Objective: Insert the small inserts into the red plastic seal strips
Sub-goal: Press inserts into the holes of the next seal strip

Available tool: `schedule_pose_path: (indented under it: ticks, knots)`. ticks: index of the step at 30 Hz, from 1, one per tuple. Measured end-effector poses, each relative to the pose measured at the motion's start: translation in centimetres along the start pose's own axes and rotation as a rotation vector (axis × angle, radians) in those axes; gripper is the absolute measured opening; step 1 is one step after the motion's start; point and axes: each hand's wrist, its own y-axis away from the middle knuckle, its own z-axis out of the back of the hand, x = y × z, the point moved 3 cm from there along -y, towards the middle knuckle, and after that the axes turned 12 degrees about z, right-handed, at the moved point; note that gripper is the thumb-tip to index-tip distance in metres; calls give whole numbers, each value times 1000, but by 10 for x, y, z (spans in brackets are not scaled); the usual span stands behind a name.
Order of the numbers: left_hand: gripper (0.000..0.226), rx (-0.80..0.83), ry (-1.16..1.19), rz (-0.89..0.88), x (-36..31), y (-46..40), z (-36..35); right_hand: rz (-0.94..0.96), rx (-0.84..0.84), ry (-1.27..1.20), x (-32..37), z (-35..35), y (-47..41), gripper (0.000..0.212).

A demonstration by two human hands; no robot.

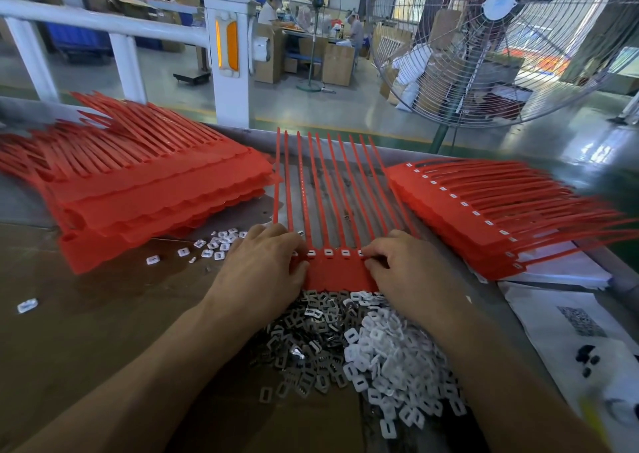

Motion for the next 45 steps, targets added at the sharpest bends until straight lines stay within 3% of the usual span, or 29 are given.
schedule_pose_path:
  ticks: [4,16,21,24,26,30,39,45]
  knots:
    - [25,3,-1,3,0,0,0,30,76,143,7,0,-1,30]
    - [23,-2,20,6,0,1,1,-7,158,205,14,2,-4,23]
    - [24,-1,9,-7,-1,2,3,-18,102,42,9,5,5,32]
    - [25,4,13,-7,-1,2,3,12,66,-118,2,10,12,24]
    - [25,5,12,-6,-1,1,2,67,131,-227,0,12,15,15]
    - [24,7,8,-5,0,1,2,176,257,-230,5,14,17,5]
    - [25,3,5,-2,0,1,2,188,203,-270,8,11,16,4]
    - [25,-1,3,-1,-1,1,2,268,286,-313,15,8,16,12]
